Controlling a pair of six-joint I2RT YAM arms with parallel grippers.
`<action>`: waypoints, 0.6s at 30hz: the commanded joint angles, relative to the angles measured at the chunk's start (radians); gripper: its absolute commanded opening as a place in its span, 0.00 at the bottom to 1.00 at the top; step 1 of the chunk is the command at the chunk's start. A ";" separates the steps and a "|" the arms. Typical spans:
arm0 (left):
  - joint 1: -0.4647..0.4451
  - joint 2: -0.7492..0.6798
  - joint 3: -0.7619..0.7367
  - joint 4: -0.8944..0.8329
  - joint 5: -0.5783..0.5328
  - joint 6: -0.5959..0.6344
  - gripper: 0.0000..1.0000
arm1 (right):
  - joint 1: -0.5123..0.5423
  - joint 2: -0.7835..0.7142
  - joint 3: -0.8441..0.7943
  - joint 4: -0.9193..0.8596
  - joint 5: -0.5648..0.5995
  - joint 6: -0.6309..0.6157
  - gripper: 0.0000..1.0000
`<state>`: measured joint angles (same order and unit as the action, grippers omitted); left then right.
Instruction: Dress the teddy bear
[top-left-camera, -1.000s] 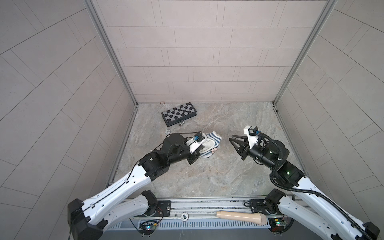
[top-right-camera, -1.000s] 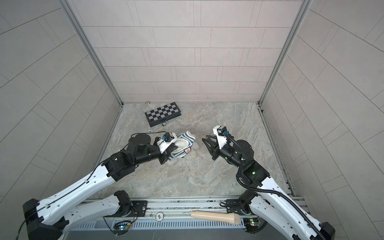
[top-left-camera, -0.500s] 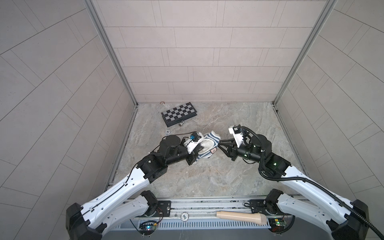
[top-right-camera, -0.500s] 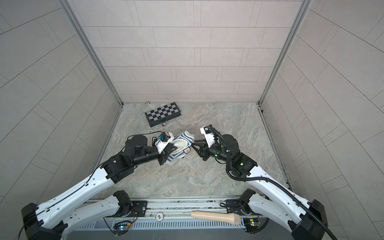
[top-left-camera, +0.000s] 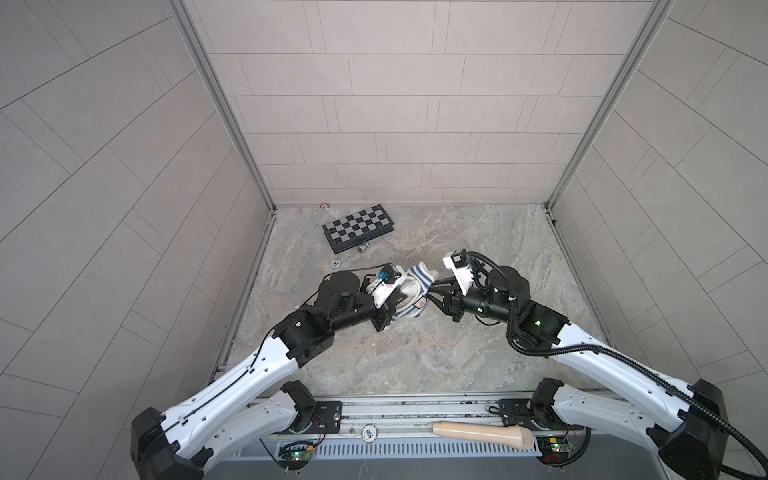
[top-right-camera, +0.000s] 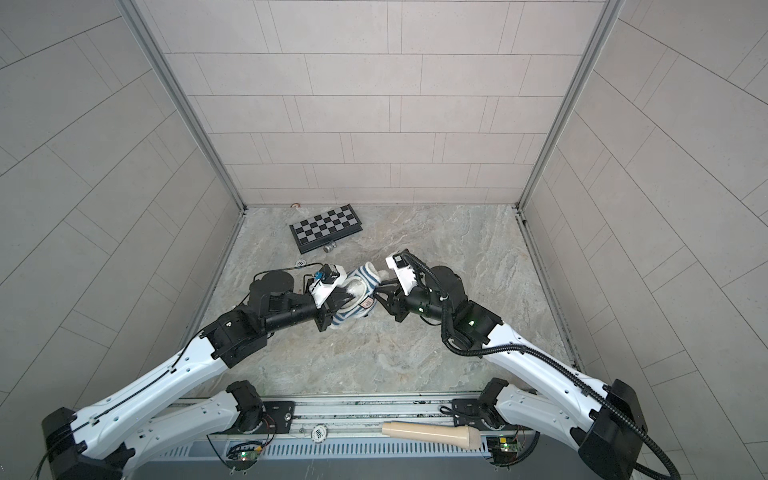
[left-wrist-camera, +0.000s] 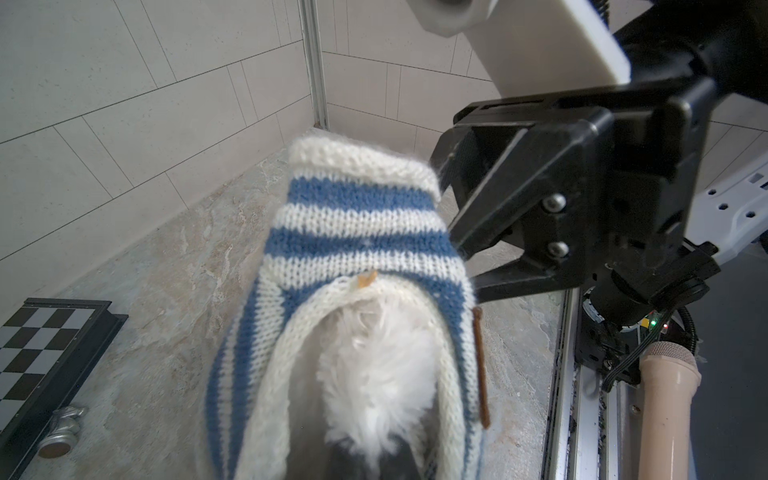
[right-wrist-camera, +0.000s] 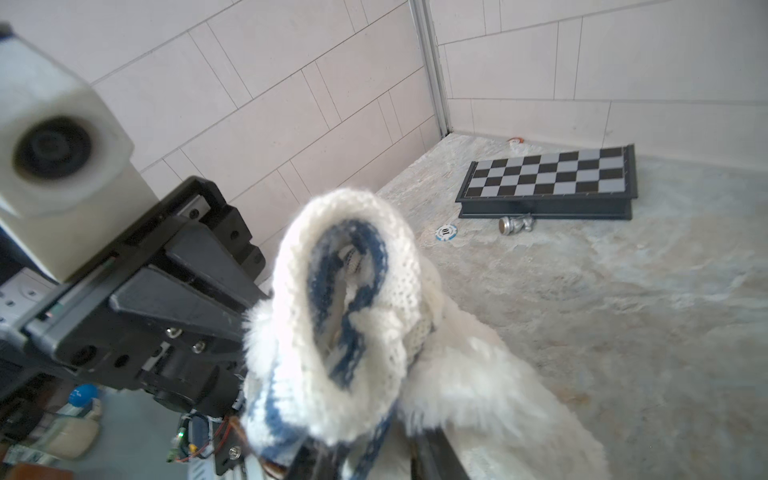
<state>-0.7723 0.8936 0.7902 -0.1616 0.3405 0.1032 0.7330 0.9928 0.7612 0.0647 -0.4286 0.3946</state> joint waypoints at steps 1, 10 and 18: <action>0.001 -0.019 -0.012 0.048 0.020 -0.013 0.00 | 0.006 -0.019 0.014 0.016 0.025 -0.007 0.21; 0.001 -0.040 -0.026 0.054 0.000 -0.008 0.00 | 0.006 -0.045 0.011 -0.056 0.106 -0.031 0.00; -0.001 -0.067 -0.037 0.052 0.009 -0.006 0.00 | -0.008 -0.050 0.010 -0.109 0.243 -0.019 0.00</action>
<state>-0.7727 0.8612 0.7597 -0.1326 0.3370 0.1013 0.7460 0.9535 0.7612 0.0105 -0.3206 0.3676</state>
